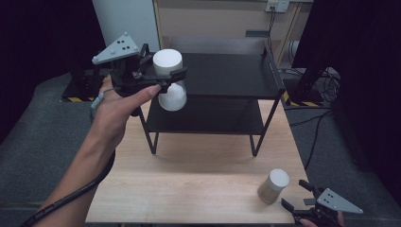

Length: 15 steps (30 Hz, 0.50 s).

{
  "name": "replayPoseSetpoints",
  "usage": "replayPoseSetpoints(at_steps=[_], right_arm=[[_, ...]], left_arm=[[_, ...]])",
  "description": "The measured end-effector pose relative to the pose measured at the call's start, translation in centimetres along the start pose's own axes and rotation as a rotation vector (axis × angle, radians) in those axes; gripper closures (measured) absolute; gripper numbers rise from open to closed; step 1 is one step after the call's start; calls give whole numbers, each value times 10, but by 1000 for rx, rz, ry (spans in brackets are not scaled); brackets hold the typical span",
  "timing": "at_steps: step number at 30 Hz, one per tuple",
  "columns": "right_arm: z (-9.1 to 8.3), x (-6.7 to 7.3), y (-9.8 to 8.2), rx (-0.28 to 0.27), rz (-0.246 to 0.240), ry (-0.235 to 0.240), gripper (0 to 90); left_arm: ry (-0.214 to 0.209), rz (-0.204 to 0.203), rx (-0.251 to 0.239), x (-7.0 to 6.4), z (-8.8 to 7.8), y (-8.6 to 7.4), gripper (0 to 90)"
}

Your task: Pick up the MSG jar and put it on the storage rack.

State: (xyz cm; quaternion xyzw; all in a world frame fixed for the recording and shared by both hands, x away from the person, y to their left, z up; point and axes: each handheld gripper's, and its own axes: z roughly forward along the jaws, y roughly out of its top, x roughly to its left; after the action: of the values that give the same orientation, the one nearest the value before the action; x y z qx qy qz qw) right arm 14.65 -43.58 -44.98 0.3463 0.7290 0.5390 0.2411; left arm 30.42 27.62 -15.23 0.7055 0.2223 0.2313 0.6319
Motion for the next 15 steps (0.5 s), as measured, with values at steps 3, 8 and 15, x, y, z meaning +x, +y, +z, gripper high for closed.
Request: replayPoseSetpoints(at_steps=[3, 8, 15], right_arm=[[0, 0, 0, 3, -2, 0, 22], [1, -1, -2, 6, 6, 2, 24], [2, -2, -4, 10, 13, 7, 24]], left_arm=[[6, 8, 3, 5, 9, 6, 333], [17, 11, 5, 14, 21, 10, 332], [39, -6, 19, 29, 40, 5, 332]])
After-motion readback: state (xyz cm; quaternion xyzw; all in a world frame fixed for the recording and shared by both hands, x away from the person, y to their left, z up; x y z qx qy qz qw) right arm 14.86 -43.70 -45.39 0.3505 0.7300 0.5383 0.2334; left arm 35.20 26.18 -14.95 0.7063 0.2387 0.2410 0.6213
